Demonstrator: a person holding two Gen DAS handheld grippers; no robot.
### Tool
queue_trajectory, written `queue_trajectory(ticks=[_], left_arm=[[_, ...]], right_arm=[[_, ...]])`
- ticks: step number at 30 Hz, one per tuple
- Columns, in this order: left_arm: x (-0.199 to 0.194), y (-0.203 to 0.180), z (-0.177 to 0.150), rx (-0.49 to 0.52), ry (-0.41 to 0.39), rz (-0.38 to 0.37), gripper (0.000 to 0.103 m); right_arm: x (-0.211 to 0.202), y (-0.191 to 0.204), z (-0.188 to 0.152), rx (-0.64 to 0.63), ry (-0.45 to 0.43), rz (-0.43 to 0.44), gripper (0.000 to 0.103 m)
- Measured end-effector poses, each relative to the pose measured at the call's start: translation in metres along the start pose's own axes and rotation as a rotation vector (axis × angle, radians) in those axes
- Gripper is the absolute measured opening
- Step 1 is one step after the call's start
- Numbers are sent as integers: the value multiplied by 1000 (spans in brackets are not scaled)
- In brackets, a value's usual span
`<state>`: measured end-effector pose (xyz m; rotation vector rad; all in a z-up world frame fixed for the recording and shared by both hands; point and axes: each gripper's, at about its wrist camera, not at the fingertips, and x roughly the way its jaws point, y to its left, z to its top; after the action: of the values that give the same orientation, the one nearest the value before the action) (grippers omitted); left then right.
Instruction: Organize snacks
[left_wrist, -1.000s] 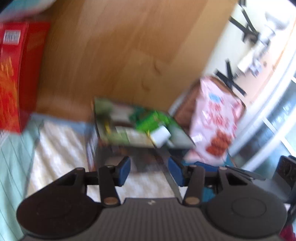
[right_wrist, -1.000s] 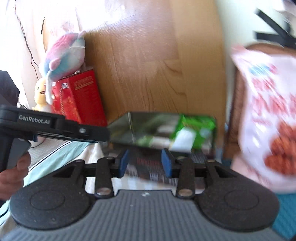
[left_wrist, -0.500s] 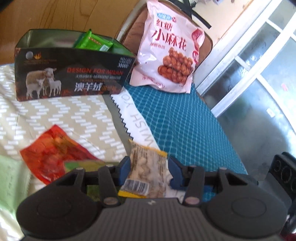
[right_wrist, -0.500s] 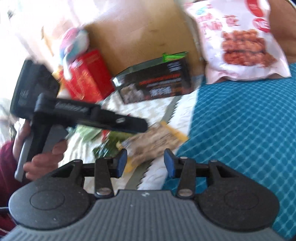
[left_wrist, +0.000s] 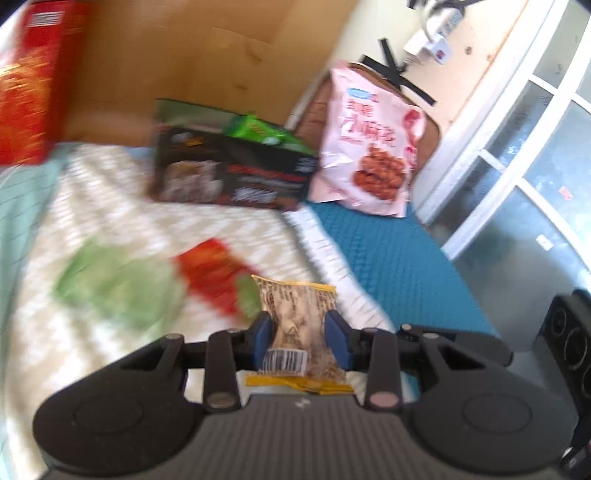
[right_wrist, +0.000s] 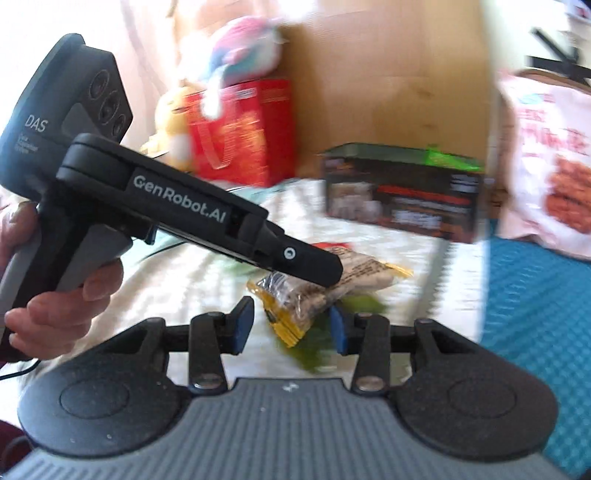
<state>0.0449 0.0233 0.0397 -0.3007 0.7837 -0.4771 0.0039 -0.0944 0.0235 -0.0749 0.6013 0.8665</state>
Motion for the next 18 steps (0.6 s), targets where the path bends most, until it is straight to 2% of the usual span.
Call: queue_trajectory(ticks=[7,8,10,11,12,16,18], left_arm=[[-38,45,-37,-126,-28,80,33],[-42,51,-38,-139,-40,106,33],[-50,61,-36,-149,-78,204,33],[-55,65,-35,-156,-96,244,33],[-60,71,-33,-175,-112,252,33],[-84,82,-36,-245,-145,168,37],[-92,80,-42,-265,-137,110,43]], right_arm=[[28,37,-4,5,111,218,47],[29,40,-4,9,126,251,47],[26,47,-3,-2,139,296,47],[23,49,-1,-18,133,297,47],[17,49,1,-35,122,290,47],[-1,36,10,-69,73,225,47],[0,27,14,-63,70,188,47]])
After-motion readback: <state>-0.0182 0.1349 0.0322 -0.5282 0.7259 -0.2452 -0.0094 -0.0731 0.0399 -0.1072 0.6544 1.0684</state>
